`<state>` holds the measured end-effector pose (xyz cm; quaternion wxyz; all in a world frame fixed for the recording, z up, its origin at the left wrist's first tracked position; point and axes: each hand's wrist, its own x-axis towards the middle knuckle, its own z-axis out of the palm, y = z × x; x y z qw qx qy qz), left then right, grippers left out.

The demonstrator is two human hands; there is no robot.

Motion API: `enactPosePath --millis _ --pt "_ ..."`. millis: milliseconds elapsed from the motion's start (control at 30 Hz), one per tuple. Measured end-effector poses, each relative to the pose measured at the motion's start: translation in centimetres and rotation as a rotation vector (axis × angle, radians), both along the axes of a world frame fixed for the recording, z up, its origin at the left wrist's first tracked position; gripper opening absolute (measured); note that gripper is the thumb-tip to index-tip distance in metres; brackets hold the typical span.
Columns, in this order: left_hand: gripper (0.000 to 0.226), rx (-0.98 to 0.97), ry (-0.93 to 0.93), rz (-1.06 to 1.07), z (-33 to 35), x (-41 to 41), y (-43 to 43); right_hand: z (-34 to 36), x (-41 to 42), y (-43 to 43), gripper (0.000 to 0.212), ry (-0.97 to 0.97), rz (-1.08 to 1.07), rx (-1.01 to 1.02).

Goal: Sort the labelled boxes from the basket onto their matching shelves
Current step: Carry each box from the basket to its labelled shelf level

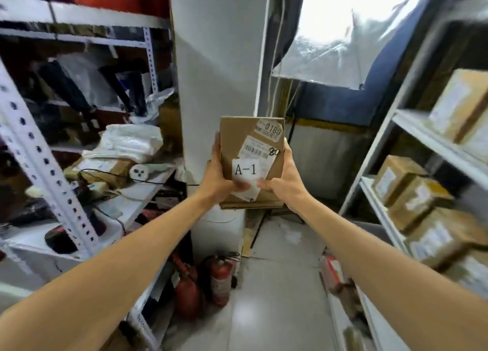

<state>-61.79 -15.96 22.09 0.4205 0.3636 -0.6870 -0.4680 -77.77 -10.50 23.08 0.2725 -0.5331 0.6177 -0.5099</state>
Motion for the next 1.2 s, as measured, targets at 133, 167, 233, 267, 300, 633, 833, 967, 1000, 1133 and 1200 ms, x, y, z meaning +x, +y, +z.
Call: enactPosePath --millis 133,167,233,267,300,633,833,967,1000,1133,1200 --pt "0.126 -0.039 0.006 -0.187 1.3 -6.8 -2.8 1.6 -5.5 0.0 0.120 0.018 -0.190 -0.016" --pt "0.126 -0.042 0.023 -0.235 1.5 -8.4 -3.5 2.1 -6.7 0.0 0.120 0.017 -0.236 -0.027" --pt "0.128 -0.035 0.032 -0.320 1.8 -11.4 -4.8 2.8 -8.7 0.0 0.118 0.024 -0.318 -0.027" --pt "0.130 -0.024 0.030 -0.356 2.0 -12.7 -5.4 3.0 -9.6 0.0 0.116 0.035 -0.357 -0.021" --pt "0.132 -0.011 0.028 -0.389 2.1 -14.0 -6.1 3.2 -10.3 -0.1 0.114 0.043 -0.398 -0.020" --pt "0.135 0.034 0.040 -0.604 3.2 -25.3 -11.6 3.8 -19.0 -3.5 0.114 -0.008 -0.648 0.002" --pt "0.135 0.049 0.051 -0.588 3.9 -34.1 -16.2 4.6 -27.4 -7.7 0.110 -0.010 -0.684 -0.014" --pt "0.120 0.029 0.075 -0.607 5.1 -40.2 -18.8 5.8 -33.6 -10.7 0.113 0.009 -0.674 -0.026" --pt "0.116 0.018 0.086 -0.616 5.4 -41.7 -19.4 6.0 -35.0 -11.3 0.114 0.004 -0.679 -0.039" --pt "0.109 -0.019 0.098 -0.642 7.1 -47.5 -21.6 7.1 -40.3 -13.2 0.111 0.002 -0.693 -0.097" --pt "0.106 -0.044 0.092 -0.638 7.6 -50.2 -22.5 7.5 -42.5 -14.0 0.109 0.028 -0.711 -0.100"
